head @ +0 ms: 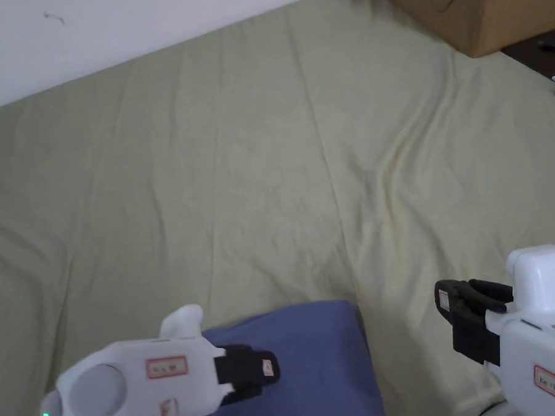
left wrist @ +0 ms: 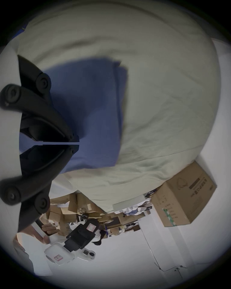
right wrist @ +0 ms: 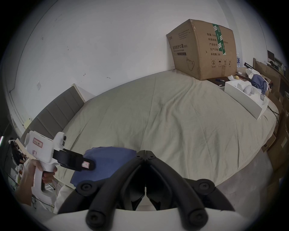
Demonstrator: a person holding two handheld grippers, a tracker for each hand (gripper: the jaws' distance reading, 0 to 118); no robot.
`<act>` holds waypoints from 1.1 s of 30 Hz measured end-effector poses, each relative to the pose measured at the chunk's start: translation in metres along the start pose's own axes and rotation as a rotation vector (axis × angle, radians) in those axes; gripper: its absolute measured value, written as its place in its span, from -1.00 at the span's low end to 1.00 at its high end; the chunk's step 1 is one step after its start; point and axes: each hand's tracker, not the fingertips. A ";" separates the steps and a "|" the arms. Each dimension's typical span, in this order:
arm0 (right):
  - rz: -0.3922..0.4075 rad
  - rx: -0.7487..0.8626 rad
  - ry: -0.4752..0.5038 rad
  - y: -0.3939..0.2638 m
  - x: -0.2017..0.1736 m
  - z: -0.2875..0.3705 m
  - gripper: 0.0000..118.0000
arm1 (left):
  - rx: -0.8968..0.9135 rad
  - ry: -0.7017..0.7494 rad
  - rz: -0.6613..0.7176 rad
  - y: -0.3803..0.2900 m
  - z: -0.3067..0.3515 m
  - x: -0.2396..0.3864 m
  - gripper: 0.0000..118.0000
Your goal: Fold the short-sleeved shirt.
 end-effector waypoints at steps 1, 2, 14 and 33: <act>0.005 -0.003 -0.005 -0.001 0.001 0.001 -1.00 | -0.019 -0.026 -0.013 -0.003 -0.010 0.006 -0.95; 0.013 -0.006 -0.017 -0.001 0.003 0.002 -1.00 | -0.039 -0.052 -0.023 -0.006 -0.019 0.015 -0.95; 0.012 0.004 -0.053 -0.004 0.015 0.010 -1.00 | -0.129 -0.096 -0.215 -0.024 -0.070 0.080 -1.00; 0.188 -0.129 0.039 -0.071 -0.118 -0.107 -1.00 | 0.216 -0.086 0.216 -0.047 0.112 -0.102 0.98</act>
